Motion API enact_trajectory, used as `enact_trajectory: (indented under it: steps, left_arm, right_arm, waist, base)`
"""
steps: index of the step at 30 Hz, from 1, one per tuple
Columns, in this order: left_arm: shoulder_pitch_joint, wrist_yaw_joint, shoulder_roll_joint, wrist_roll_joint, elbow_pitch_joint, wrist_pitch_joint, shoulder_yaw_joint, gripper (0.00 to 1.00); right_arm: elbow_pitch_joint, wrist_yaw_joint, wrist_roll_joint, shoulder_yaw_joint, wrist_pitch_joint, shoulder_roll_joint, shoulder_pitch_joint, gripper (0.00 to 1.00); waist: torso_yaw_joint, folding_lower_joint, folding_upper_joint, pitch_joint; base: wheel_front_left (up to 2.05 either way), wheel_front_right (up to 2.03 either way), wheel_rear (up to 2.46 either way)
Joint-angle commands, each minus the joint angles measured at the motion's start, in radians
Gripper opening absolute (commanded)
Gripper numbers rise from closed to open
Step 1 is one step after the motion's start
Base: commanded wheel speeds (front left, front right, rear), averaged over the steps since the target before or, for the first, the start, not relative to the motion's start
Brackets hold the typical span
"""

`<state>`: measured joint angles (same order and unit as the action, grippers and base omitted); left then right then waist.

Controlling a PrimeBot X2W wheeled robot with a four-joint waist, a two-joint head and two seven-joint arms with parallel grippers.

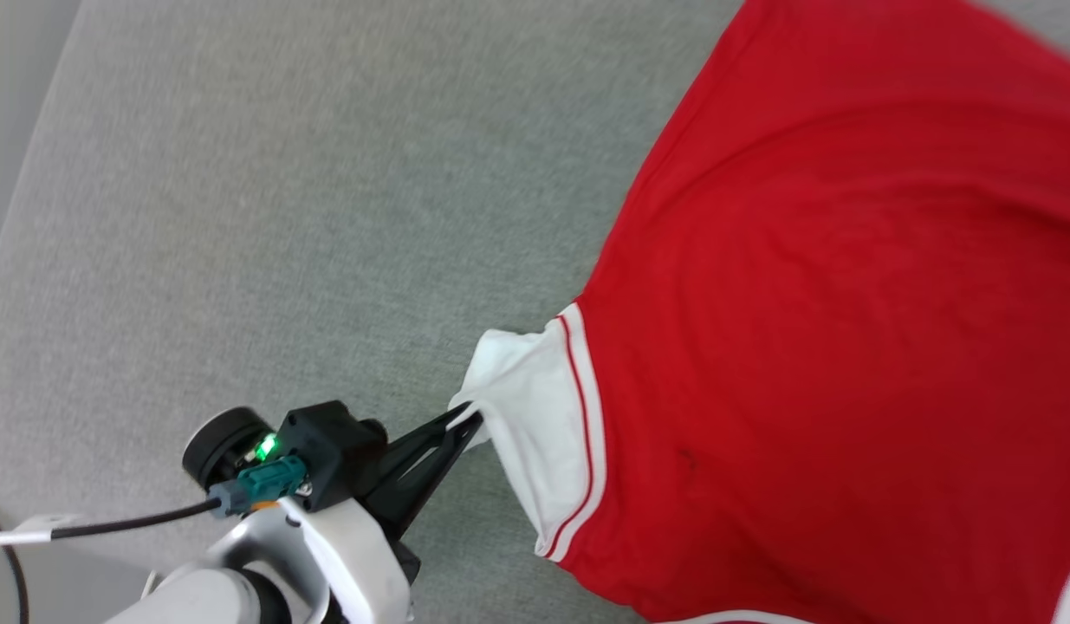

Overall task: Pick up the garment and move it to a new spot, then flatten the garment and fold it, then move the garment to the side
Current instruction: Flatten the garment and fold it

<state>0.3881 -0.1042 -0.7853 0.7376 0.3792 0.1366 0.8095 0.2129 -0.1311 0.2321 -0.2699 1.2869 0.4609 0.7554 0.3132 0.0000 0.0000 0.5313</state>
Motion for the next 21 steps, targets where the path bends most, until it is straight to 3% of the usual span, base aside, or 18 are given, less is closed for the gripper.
enact_trajectory:
  steps: [1,9,17,21]
  left_arm:
    - [-0.021,-0.009,-0.008,0.006,-0.013,-0.002,0.0,0.0]
    - [-0.092,-0.048,-0.036,0.03,-0.072,-0.018,-0.005,0.0]
    - [-0.149,-0.065,-0.004,0.065,-0.123,-0.047,0.005,0.0]
    - [-0.172,-0.077,0.007,0.08,-0.135,-0.065,0.003,0.0]
  right_arm:
    - [-0.003,0.001,0.029,-0.001,-0.006,-0.027,-0.073,0.0]
    - [-0.129,0.001,0.14,0.025,-0.1,-0.041,-0.355,0.0]
    - [-0.239,0.001,0.217,0.012,-0.177,-0.059,-0.635,0.0]
    - [-0.268,0.001,0.235,-0.003,-0.22,-0.098,-0.757,0.0]
  waist:
    - [-0.073,0.0,0.0,-0.091]
    - [-0.171,0.0,0.0,-0.233]
    - [-0.221,0.0,0.0,-0.328]
    - [-0.238,0.0,0.0,-0.351]
  base:
    - [0.0,0.0,0.0]
    - [0.0,0.0,0.0]
    - [0.0,0.0,0.0]
    - [0.0,0.0,0.0]
